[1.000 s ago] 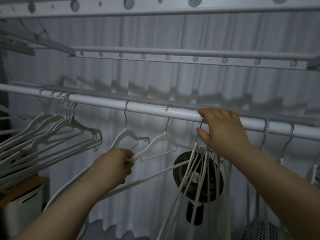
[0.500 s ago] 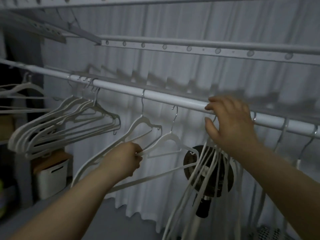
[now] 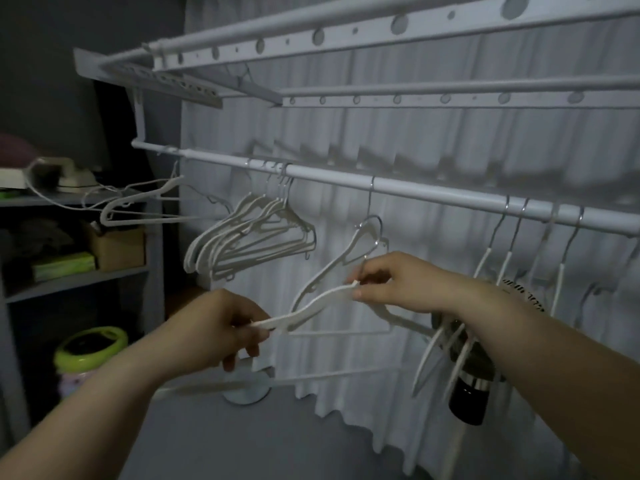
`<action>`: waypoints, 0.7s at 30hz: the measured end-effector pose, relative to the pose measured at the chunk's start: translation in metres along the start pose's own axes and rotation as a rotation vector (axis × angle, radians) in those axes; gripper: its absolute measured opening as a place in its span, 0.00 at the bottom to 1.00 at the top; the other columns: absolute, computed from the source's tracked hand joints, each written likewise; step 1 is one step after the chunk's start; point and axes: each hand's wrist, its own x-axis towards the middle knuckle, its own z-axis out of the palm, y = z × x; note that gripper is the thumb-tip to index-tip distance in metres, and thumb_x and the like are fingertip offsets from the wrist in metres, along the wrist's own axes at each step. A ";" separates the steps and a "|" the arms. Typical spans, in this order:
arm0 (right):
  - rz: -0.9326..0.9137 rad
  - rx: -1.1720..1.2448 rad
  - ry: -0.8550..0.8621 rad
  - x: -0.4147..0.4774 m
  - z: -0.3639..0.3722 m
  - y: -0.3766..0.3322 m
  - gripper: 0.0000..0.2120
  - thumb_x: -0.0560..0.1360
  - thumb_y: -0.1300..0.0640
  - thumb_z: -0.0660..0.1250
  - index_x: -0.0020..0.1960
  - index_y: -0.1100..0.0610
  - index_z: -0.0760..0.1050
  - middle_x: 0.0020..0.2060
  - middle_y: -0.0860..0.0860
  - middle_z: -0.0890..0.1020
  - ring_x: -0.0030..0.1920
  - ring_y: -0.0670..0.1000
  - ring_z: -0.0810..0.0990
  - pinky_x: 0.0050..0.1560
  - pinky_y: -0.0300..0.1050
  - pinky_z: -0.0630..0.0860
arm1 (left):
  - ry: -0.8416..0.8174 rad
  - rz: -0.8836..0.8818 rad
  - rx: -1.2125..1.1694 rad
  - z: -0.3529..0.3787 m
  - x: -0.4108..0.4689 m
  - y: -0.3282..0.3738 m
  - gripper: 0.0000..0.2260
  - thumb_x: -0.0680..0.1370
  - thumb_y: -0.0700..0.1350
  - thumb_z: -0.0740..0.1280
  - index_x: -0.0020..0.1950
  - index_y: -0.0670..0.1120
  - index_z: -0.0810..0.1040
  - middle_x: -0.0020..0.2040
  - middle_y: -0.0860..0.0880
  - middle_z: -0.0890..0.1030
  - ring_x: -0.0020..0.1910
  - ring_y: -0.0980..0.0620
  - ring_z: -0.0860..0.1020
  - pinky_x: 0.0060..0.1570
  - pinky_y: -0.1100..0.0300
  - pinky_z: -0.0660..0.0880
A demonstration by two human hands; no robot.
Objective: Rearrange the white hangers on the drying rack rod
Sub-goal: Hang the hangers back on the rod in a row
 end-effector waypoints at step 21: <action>0.245 0.567 0.209 -0.036 0.123 -0.131 0.12 0.75 0.57 0.65 0.34 0.59 0.76 0.18 0.48 0.77 0.20 0.46 0.77 0.23 0.36 0.76 | -0.085 -0.022 -0.270 -0.021 -0.105 -0.063 0.07 0.76 0.51 0.62 0.51 0.52 0.75 0.47 0.52 0.80 0.40 0.60 0.80 0.40 0.66 0.76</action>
